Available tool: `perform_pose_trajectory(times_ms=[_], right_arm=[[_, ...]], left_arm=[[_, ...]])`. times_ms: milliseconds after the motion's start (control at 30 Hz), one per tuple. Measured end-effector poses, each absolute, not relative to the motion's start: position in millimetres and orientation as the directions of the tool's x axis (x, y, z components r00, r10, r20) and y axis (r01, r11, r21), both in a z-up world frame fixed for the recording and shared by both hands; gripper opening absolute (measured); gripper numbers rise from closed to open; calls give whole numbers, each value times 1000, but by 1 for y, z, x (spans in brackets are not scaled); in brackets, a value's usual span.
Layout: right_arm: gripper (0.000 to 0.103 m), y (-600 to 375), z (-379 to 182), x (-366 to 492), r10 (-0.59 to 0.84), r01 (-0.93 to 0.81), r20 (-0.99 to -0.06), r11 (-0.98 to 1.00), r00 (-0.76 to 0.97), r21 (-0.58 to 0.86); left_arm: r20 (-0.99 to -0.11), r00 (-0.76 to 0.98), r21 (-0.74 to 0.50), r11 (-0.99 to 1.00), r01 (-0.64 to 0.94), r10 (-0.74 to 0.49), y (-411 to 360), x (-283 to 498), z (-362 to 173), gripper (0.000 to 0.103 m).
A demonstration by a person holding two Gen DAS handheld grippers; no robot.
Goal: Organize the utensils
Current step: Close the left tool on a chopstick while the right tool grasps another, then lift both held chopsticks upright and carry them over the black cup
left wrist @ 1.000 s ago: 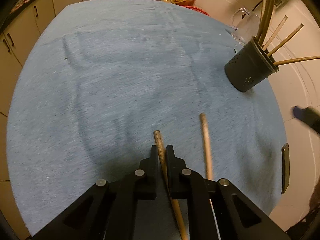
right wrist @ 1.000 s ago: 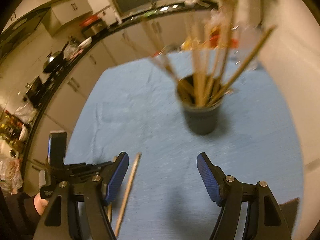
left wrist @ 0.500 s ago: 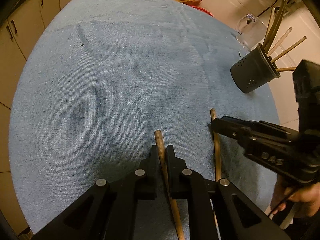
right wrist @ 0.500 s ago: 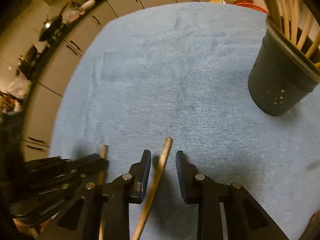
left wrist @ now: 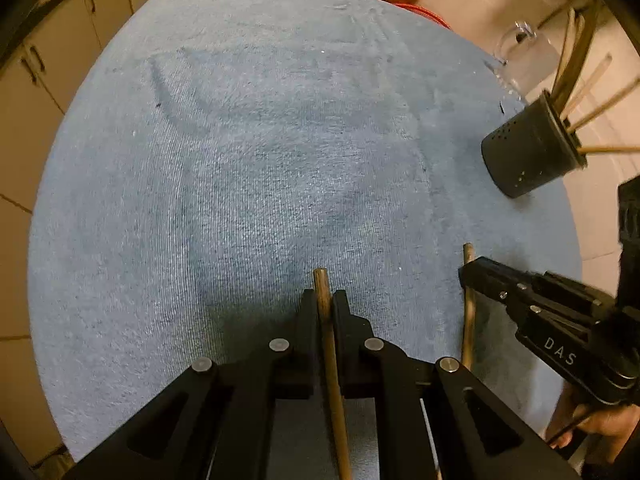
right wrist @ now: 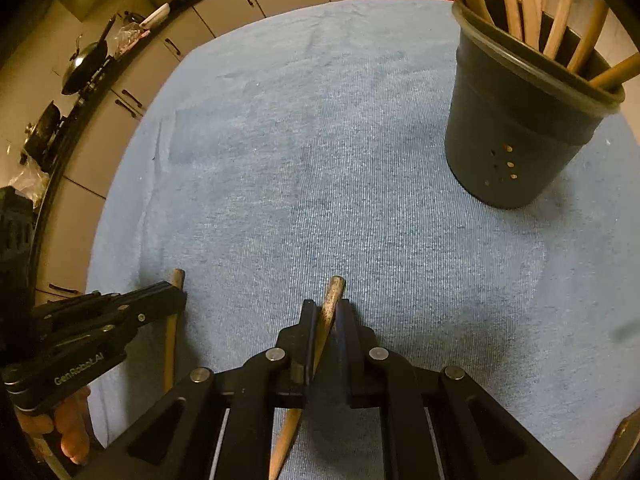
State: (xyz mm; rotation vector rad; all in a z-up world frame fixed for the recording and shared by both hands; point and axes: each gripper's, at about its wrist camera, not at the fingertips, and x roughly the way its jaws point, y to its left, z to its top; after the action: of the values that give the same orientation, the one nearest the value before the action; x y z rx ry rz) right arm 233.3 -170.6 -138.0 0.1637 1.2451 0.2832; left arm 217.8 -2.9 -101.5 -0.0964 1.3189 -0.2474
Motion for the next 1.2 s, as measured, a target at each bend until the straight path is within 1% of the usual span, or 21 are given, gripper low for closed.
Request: perform_pose_trajectory(times_ms=[67,133,233,333,467,600,767,800,867,933,967,1033,1133,1200], right_arm=[[13,-171,-137,235,290,-133,-909,956,299,261],[13,-168,-136,235,280,-150,-907,958,313,244],[11,-174,-132,229,282,-166,-904,957,322,239],[10,-181,-126,224,315,-154,-883,948,348,278],[10,-195,-95,211,362,-175,-834,932,416,318],[9,-205,-54,194,394,-216,-775,919,493,330],[9,-214,-11,179,434,-252,-701,900,566,355],[9,-216,-4,176,435,-252,-700,900,566,355],[11,-215,-9,180,435,-246,-737,901,518,358],[13,-214,-27,186,401,-206,-772,916,494,344],[21,-212,-42,193,398,-186,-795,917,458,352],[26,-213,-67,202,368,-138,-830,929,419,343],[26,-206,-99,210,337,-121,-863,941,376,315],[26,-200,-112,213,337,-123,-866,942,370,314]], left_arm=[[-949,236,-176,972,154,-209,-10,218,-100,8],[-950,240,-167,973,156,-202,-13,218,-100,7],[-943,243,-198,971,134,-226,-12,216,-99,7],[-925,276,-237,964,123,-262,-6,213,-88,7],[-892,328,-288,950,117,-311,3,208,-63,7],[-852,390,-318,937,147,-350,4,202,-30,7],[-812,451,-309,928,208,-371,4,199,7,7],[-811,453,-305,928,212,-370,3,200,12,7],[-807,454,-315,925,212,-379,4,202,15,7],[-803,464,-307,927,216,-374,-2,202,18,7],[-802,464,-309,926,216,-376,-2,203,19,7],[-805,460,-310,927,213,-375,-8,204,17,7],[-804,467,-307,929,204,-368,-9,201,18,7],[-803,470,-307,930,199,-366,-7,199,20,6]])
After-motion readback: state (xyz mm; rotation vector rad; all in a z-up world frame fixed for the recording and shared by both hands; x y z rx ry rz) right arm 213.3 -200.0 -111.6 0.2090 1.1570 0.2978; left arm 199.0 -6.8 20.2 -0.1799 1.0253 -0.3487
